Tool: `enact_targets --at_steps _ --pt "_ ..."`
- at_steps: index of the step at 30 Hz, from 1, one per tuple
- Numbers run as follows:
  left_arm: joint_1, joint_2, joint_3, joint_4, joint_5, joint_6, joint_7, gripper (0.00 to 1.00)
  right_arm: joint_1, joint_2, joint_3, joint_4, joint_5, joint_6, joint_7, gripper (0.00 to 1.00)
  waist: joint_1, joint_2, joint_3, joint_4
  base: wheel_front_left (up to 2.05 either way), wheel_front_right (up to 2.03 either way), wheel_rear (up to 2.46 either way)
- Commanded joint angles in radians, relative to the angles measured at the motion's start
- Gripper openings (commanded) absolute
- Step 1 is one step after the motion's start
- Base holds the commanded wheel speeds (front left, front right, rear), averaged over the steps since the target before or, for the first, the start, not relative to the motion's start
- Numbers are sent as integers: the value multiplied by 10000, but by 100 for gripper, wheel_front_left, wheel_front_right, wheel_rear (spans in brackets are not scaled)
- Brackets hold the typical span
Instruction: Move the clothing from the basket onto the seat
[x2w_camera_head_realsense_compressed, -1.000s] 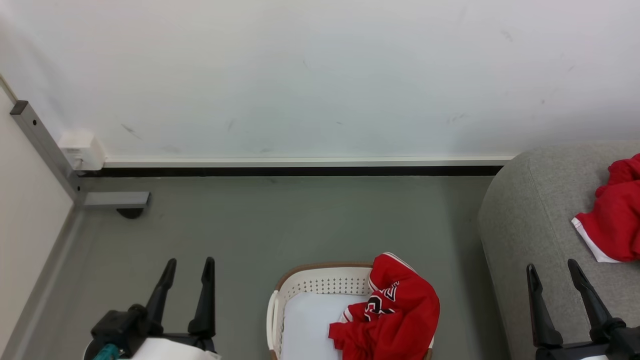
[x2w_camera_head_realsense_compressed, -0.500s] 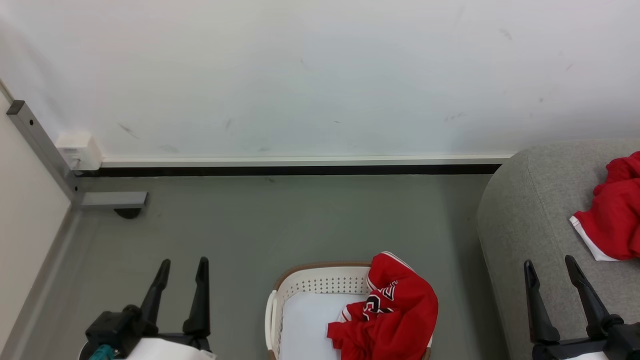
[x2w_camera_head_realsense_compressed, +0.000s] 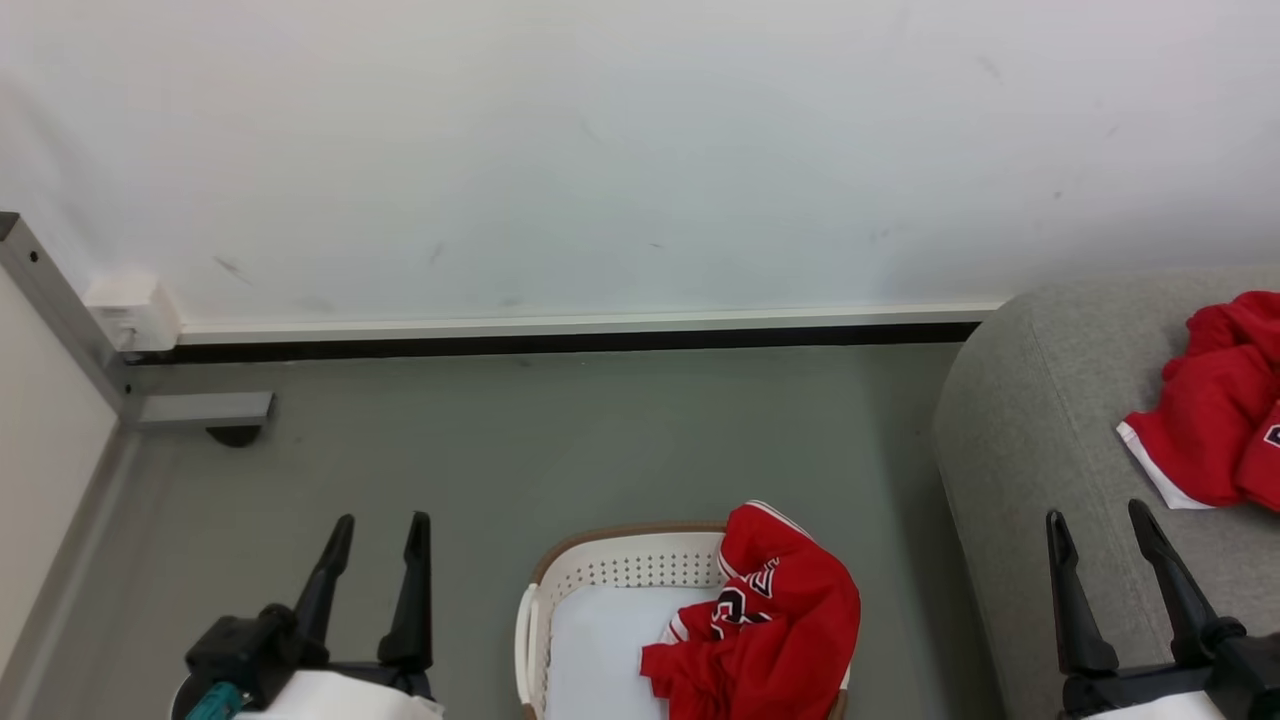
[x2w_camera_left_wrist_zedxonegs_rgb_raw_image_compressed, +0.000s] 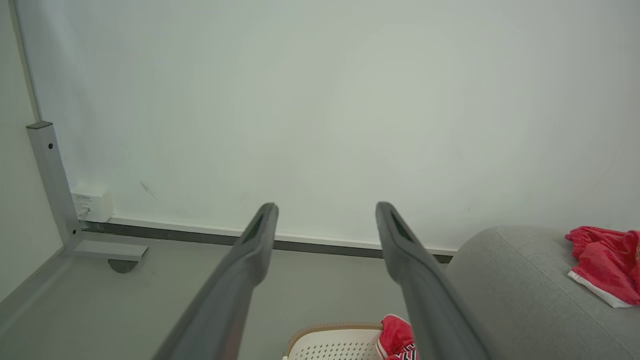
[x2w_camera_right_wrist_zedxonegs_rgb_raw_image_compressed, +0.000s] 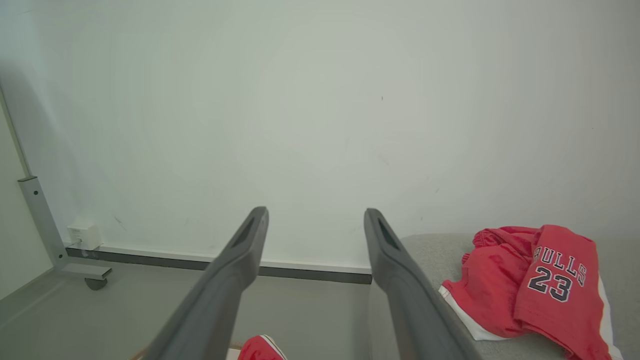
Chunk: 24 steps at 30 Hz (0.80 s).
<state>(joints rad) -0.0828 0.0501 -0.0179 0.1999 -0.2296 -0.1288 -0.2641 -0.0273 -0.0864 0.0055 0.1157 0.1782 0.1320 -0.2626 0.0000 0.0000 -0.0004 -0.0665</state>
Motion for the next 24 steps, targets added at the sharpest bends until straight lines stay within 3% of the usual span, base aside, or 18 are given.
enact_targets --at_steps 1,13,24 --pt "-134 19 -75 36 11 -29 -5 100 -185 -76 36 14 62 -25 -30 100 0 0 74 -111 0 0 0" --pt "-1162 318 -809 523 -114 -12 -3 100 -1355 -283 143 -605 -77 -25 -17 100 0 0 1365 -1034 0 0 0" --pt "-2781 1182 -2174 2193 -721 -12 20 100 -3018 165 66 -1732 -50 -26 -15 100 0 0 3358 -2111 0 0 0"
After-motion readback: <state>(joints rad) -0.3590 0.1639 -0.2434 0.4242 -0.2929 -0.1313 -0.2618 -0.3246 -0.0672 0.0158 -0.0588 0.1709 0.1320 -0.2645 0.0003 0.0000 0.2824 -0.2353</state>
